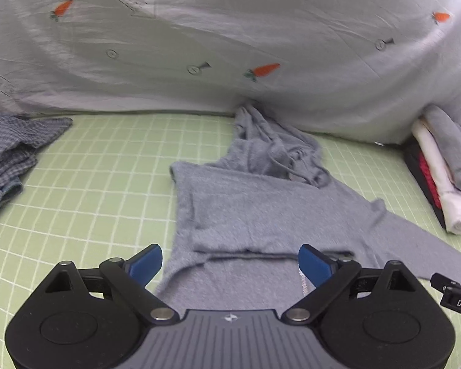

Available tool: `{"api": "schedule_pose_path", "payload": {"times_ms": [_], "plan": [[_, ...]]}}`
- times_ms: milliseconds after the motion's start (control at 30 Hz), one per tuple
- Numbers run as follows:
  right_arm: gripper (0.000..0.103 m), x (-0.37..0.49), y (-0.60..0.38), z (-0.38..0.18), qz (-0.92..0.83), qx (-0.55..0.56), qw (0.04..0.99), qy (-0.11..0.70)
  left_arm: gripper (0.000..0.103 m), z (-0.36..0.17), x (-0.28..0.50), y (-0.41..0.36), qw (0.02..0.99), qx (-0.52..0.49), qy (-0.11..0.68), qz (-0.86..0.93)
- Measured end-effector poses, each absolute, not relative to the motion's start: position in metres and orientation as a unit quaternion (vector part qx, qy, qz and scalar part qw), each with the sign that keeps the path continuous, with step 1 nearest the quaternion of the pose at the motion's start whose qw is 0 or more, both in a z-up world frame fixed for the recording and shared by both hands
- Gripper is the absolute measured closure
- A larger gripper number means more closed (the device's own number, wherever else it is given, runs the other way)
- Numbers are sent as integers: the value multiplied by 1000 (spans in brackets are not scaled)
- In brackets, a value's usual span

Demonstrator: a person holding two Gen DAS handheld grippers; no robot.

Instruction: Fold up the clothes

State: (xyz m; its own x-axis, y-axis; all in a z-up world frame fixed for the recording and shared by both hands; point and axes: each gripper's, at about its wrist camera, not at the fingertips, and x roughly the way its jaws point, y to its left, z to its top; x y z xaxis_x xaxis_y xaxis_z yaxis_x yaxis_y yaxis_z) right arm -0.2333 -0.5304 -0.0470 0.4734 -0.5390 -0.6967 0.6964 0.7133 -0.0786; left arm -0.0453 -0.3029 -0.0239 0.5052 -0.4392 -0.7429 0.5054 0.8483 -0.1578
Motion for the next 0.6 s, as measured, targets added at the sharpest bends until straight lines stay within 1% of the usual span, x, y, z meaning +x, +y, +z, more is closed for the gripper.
{"api": "schedule_pose_path", "payload": {"times_ms": [133, 300, 433, 533, 600], "plan": [[0, -258, -528, -38, -360, 126, 855, 351, 8, -14, -64, -310, 867, 35, 408, -284], [0, -278, -547, -47, -354, 150, 855, 349, 8, -8, -96, -330, 873, 47, 396, -279], [0, -296, -586, -58, -323, 148, 869, 346, 8, -6, -125, -363, 885, 28, 389, -254], [0, -313, -624, -66, -291, 134, 883, 342, 8, -7, -154, -394, 904, 15, 368, -218], [0, -328, -654, -69, -272, 121, 890, 346, 8, -9, -172, -415, 910, 0, 374, -179]]}}
